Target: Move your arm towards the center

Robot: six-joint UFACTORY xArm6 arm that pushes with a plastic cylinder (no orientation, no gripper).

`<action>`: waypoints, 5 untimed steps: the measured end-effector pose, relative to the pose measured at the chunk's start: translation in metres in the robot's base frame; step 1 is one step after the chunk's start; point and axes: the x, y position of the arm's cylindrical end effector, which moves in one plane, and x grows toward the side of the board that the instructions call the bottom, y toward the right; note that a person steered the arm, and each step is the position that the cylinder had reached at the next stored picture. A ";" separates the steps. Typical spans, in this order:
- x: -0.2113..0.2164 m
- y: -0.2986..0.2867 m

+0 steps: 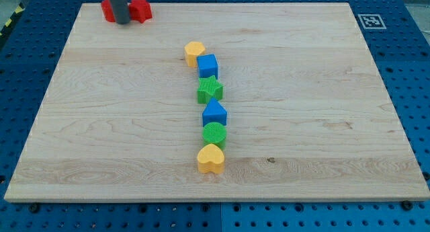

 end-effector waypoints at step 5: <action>0.127 0.251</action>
